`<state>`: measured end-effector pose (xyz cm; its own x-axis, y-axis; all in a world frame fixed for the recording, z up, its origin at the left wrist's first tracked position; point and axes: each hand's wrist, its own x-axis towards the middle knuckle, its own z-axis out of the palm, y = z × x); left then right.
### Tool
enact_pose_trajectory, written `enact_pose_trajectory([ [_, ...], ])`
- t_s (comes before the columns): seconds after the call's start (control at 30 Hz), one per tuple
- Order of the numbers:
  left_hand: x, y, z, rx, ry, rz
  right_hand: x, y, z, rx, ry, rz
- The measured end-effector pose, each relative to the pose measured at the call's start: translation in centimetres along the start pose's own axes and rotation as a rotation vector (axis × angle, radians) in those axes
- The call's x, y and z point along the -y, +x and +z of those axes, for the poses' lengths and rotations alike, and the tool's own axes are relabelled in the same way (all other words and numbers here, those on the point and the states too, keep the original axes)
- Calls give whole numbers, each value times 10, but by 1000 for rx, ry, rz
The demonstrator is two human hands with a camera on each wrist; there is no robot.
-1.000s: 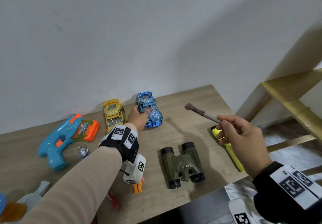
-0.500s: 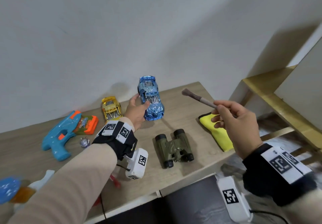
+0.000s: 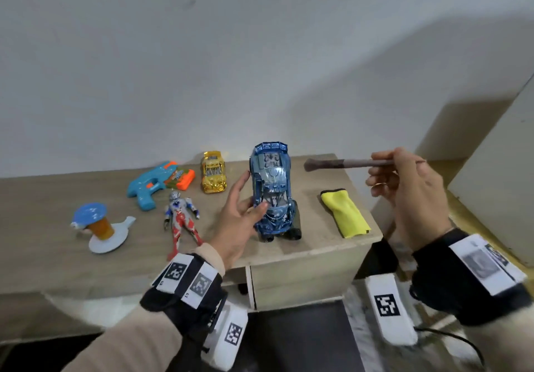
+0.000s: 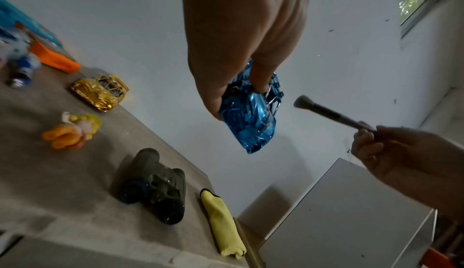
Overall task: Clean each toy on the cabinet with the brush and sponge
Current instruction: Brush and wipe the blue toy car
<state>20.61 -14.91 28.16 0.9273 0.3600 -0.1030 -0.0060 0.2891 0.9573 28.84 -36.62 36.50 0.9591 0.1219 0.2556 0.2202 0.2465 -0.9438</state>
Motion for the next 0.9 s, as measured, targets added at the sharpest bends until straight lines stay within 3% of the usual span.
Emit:
enact_pose_trajectory([
  [0.23, 21, -64, 16, -78, 6, 76, 4, -29, -12, 198, -21, -58],
  [0.5, 20, -86, 10, -64, 24, 94, 1, -48, -14, 305, -247, -97],
  [0.67, 15, -88, -3, -55, 49, 100, 8, -58, -3, 176, -262, -254],
  [0.73, 14, -88, -6, -45, 58, 100, 9, -61, 5, 201, -287, -302],
  [0.83, 12, -86, -11, -39, 58, 93, 8, -62, 15, 287, -402, -251],
  [0.9, 10, -85, -16, -49, 49, 88, 10, -63, 19, 249, -399, -268],
])
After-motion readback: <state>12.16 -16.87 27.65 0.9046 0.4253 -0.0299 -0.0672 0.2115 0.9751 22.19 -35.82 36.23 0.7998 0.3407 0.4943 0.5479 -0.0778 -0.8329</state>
